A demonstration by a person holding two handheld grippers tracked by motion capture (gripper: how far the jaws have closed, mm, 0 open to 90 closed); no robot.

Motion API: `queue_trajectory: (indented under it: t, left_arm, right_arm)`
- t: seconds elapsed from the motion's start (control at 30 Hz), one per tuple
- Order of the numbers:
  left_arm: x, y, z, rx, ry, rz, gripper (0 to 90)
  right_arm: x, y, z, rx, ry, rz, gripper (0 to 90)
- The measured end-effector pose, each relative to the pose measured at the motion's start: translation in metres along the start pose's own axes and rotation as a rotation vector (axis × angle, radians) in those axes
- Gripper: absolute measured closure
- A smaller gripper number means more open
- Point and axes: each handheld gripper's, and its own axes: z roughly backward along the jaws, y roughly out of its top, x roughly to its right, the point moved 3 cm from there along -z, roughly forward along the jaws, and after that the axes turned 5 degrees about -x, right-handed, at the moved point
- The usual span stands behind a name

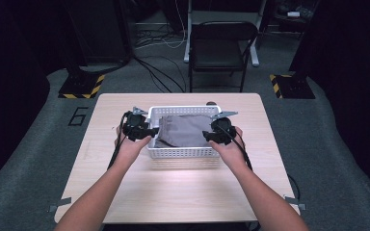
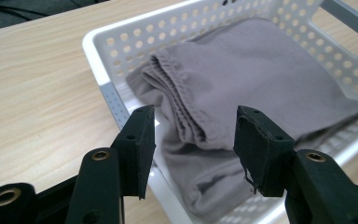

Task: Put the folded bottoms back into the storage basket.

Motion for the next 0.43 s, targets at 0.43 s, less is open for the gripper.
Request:
queue_trajectory:
  t: [0.43]
  left_arm:
    - [0.01, -0.036, 0.021, 0.019, -0.026, -0.026, 40.7]
  right_arm:
    - [-0.017, -0.024, 0.032, 0.09, 0.048, 0.065, 49.2]
